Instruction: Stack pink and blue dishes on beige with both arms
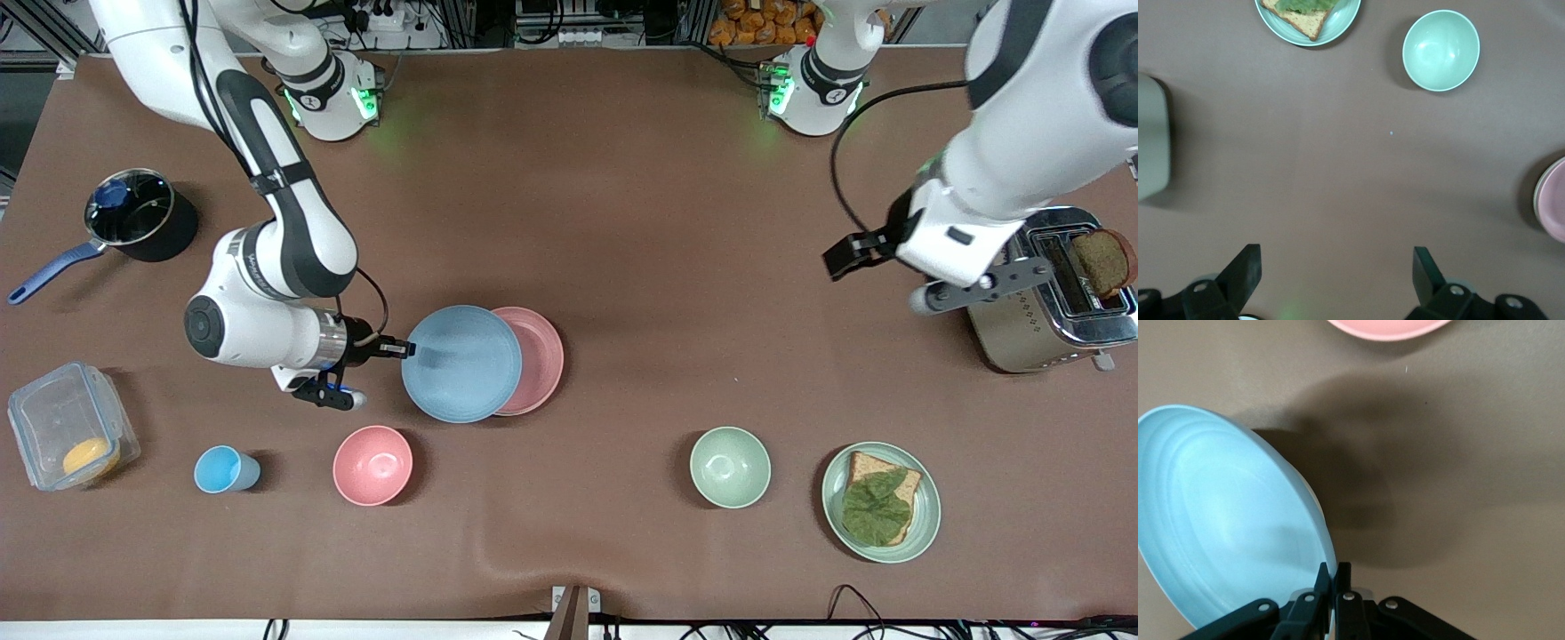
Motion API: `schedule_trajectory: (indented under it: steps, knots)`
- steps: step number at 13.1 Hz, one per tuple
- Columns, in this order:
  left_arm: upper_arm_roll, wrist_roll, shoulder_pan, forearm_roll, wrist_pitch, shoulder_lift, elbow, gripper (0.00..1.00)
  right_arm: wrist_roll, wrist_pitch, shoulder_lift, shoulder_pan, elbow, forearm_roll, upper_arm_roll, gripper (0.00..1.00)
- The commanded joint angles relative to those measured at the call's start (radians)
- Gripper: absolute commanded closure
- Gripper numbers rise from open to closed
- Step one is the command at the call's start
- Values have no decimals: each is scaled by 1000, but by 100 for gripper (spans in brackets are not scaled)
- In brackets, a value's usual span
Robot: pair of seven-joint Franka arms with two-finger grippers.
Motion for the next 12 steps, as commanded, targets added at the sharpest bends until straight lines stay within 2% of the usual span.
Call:
schedule_trajectory:
  steps: [1,3,5,9,12]
  knots:
    - [-10,125,65,-31,-37,-74,-45,0,55,43,22,50,1,23,-11,100]
    - [-7,227,112,-40,-59,-94,-43,0,88,69,31,77,1,22,-11,100]
    - [38,298,94,-50,-72,-117,-49,0,115,89,43,99,1,22,-11,100]
    - [212,375,-33,-46,-91,-119,-42,0,145,111,56,130,1,22,-12,100]
    - [220,395,-29,-46,-93,-134,-43,0,145,128,65,133,1,22,-12,100]
